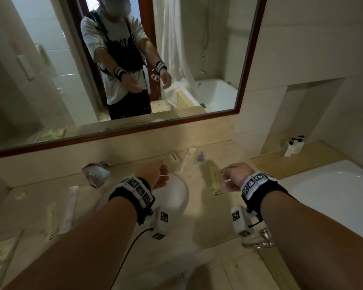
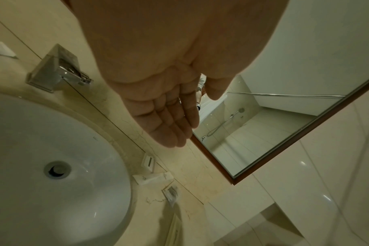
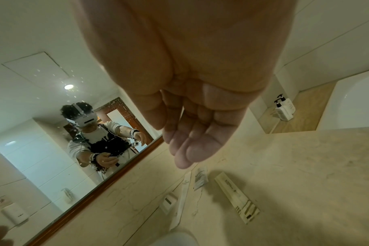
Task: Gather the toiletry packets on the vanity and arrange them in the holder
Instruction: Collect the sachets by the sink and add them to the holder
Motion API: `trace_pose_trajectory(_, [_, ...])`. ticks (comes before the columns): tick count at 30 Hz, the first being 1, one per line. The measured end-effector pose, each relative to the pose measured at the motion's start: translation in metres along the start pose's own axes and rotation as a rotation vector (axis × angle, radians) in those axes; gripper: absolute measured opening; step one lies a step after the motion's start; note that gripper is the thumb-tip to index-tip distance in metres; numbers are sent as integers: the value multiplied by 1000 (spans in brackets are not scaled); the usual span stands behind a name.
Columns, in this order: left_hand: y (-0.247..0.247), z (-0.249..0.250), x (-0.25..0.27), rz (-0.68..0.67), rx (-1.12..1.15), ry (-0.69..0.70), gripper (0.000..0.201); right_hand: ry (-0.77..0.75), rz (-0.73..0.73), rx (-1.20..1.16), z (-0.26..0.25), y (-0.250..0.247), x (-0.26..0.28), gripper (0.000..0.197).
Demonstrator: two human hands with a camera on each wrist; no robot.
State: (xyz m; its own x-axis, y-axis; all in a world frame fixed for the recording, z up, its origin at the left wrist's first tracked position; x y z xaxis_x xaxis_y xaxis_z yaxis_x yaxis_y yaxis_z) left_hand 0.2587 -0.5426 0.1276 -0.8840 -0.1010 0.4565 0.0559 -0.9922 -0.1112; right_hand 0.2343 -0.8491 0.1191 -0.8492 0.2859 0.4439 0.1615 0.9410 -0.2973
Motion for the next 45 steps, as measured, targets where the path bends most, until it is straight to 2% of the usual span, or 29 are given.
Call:
trace_pose_trajectory(9, [19, 1, -25, 3, -11, -13, 36, 19, -35, -17, -2, -3, -25, 16])
trace_pose_trajectory(12, [26, -3, -43, -17, -6, -34, 31, 6, -46, 91, 0, 1, -39, 13])
trace_pose_trajectory(16, [39, -6, -74, -42, 4, -68, 24, 29, 8, 20, 1, -1, -65, 14])
trace_pose_trajectory(24, [59, 0, -179, -102, 12, -170, 14, 93, 63, 22, -14, 17, -163, 15])
trace_pose_trajectory(31, [63, -11, -281, -73, -82, -272, 16, 196, 41, 32, -11, 50, -241, 16])
trace_pose_trajectory(40, [65, -40, -343, -32, -165, -406, 22, 310, 30, 58, 10, 62, -293, 16])
trace_pose_trajectory(45, [58, -55, -372, -42, -252, -387, 22, 346, -22, 97, 11, 71, -318, 16])
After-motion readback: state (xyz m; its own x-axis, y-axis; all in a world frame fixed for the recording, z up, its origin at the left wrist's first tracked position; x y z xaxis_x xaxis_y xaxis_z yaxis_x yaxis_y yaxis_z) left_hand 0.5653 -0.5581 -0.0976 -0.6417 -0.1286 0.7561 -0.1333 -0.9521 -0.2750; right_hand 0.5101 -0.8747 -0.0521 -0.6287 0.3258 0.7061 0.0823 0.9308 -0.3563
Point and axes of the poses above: each hand's wrist, its own x-axis away from the middle knuckle, its own y-axis out of the palm, z = x × y, the point moved 8 cm from there along -x, towards the middle knuckle, and after that the axes turned 3 degrees about -x, right-handed, at the moved point
